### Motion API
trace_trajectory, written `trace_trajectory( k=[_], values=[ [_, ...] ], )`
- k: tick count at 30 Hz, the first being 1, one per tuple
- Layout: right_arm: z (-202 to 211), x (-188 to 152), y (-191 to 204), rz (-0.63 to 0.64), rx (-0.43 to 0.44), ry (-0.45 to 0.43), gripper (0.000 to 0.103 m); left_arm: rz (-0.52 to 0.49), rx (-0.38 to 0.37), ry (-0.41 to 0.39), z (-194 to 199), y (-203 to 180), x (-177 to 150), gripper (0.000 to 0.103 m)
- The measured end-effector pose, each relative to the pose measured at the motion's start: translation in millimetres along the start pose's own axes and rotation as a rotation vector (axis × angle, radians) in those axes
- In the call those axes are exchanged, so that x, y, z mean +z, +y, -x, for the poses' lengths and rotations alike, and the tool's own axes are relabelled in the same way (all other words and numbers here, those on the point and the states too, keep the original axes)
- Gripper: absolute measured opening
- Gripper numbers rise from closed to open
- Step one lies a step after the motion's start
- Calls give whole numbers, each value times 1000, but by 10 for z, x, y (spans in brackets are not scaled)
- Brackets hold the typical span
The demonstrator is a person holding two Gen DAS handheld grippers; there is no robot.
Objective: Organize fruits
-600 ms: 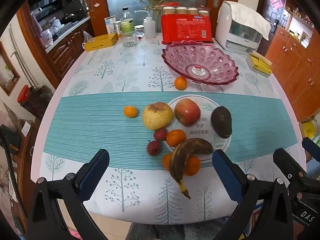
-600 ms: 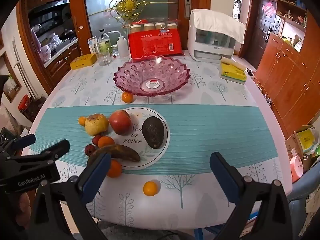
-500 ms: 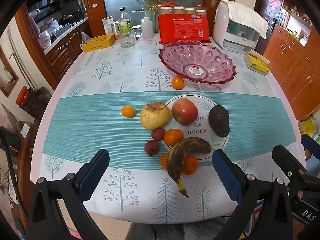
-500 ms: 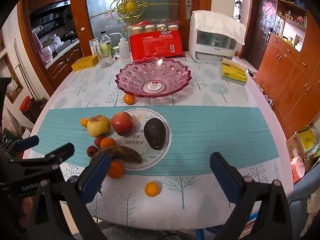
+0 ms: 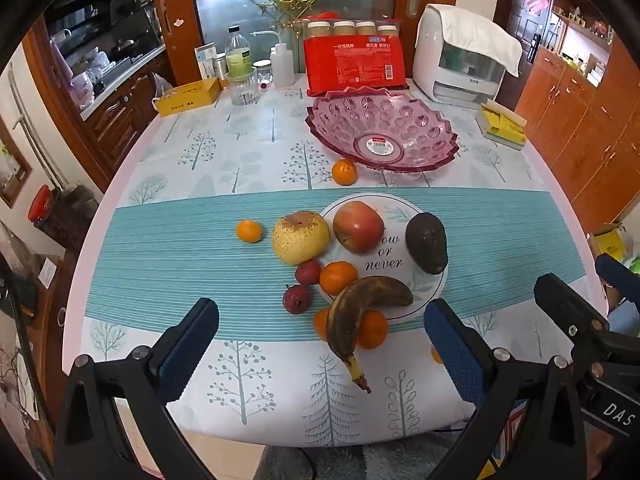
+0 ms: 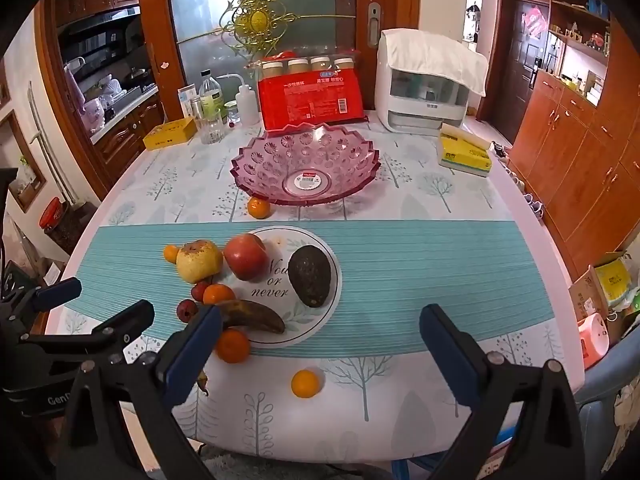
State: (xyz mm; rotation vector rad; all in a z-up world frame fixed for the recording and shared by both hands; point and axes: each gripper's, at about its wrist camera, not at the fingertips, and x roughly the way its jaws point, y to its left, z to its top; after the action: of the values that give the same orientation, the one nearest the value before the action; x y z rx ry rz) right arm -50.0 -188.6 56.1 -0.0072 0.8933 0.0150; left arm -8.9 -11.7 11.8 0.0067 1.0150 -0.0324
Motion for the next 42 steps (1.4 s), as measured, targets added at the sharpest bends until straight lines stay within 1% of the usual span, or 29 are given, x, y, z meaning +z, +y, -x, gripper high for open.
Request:
trace_trajectory(
  k=[14,23,33,42],
  values=[
    [18,-26,-5,-9,-5,4,100,-6,12,-11,64,-10,-30,102],
    [-23,-21,2,3,-7,16,100,10,27,-12,92,3,-41,102],
    [-65,-14,-8,8,-5,27,100,22,32,11,23,-3,-32,102],
    [-137,6,-39,31,24,44,100,20,50,35,-38,-67,-11,102]
  ],
)
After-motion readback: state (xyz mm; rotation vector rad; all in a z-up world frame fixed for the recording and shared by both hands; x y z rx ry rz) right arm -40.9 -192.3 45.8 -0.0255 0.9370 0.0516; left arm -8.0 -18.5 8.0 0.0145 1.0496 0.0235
